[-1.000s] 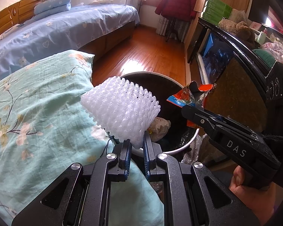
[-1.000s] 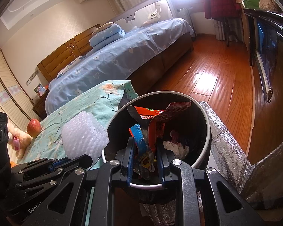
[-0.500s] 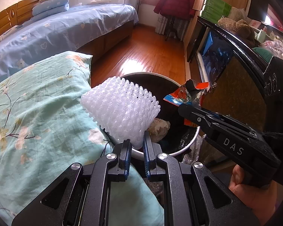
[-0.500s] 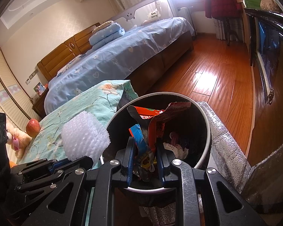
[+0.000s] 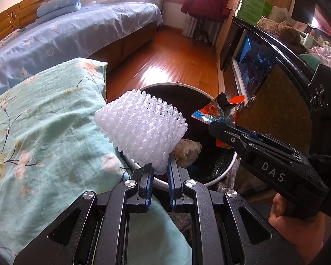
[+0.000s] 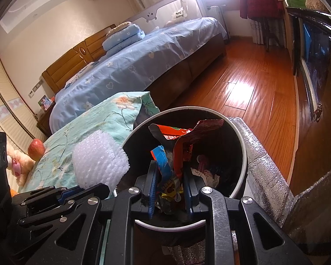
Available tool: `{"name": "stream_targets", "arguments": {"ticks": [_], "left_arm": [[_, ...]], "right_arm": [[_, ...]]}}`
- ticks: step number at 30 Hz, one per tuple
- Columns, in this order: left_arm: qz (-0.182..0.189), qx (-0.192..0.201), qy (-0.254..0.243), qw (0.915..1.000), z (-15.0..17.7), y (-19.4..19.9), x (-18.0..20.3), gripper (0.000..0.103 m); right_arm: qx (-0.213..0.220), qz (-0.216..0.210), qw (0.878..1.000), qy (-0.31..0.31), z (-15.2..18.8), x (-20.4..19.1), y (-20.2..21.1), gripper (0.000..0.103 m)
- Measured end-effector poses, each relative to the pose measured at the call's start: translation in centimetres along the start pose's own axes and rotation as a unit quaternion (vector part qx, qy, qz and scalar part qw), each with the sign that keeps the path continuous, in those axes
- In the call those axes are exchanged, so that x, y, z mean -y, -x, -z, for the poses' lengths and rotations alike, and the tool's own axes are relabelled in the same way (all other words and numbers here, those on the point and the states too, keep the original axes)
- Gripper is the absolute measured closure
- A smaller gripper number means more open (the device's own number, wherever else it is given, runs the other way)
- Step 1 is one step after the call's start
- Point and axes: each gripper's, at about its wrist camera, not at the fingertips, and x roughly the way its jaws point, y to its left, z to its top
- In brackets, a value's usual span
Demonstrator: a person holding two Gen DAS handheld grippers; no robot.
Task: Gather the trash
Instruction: 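Lower both held items into the bin and open both tools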
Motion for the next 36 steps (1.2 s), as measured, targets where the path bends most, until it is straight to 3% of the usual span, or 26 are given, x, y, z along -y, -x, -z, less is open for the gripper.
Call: {"name": "stream_targets", "arguments": {"ticks": [36], "left_arm": [[-0.007,-0.01,-0.007,0.9999,-0.7,-1.5,1.0,0.092]], "right_arm": [[-0.013,0.007,1.0,-0.002,-1.1,0.9,-1.4,0.082]]}}
